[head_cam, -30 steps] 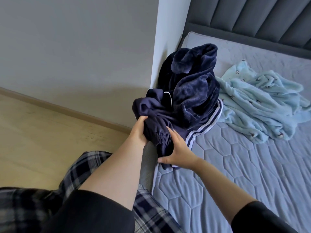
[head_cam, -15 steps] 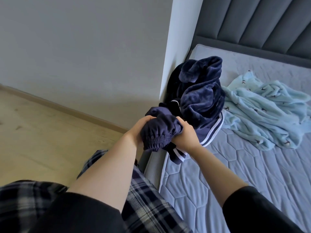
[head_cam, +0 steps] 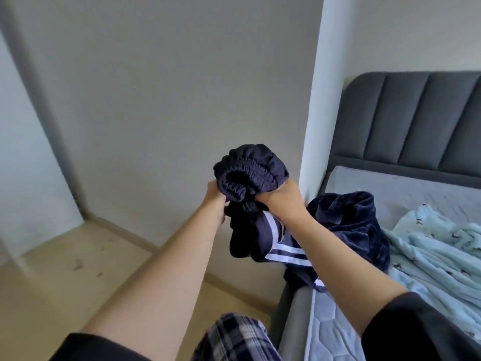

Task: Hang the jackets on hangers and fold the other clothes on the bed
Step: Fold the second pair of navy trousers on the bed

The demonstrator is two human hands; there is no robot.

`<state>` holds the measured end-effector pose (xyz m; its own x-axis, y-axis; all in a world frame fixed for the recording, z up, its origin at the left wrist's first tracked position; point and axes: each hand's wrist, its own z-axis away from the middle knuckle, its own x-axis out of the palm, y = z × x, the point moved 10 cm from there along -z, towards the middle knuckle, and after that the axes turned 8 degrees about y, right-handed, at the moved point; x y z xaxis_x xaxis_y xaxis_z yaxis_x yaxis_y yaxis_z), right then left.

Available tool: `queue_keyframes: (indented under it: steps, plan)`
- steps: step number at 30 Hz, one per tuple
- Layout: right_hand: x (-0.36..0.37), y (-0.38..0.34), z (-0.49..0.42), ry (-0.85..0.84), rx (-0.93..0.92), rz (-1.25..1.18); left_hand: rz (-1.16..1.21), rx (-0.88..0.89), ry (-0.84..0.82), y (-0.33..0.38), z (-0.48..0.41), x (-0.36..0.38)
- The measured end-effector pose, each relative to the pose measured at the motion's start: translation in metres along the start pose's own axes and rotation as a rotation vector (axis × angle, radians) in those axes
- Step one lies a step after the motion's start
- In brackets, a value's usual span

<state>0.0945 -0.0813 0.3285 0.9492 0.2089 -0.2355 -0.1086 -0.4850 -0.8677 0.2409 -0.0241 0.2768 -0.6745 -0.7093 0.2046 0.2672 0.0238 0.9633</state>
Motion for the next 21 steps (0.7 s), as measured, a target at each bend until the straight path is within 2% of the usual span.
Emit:
queue_keyframes:
  steps: [2,4,8,11,15,18,21]
  plan:
    - [0.026,-0.034,-0.02,-0.03,0.042,-0.134,0.04,0.118,0.0,0.054,0.003,-0.016]
    - [0.056,-0.063,-0.037,-0.096,0.085,-0.239,0.025,0.165,-0.076,0.089,0.002,-0.033]
    - [0.112,-0.113,-0.063,-0.209,0.14,-0.375,-0.074,0.275,0.063,0.149,-0.015,-0.099]
    - [0.159,-0.156,-0.078,-0.312,0.097,-0.396,-0.023,0.406,0.145,0.209,-0.018,-0.144]
    - [0.212,-0.204,-0.092,-0.45,0.04,-0.298,0.102,0.616,0.134,0.288,0.0,-0.177]
    - [0.243,-0.227,-0.094,-0.559,0.04,-0.237,-0.112,0.8,0.23,0.333,0.024,-0.194]
    - [0.261,-0.242,-0.091,-0.668,-0.01,-0.138,-0.338,0.804,0.301,0.351,0.03,-0.208]
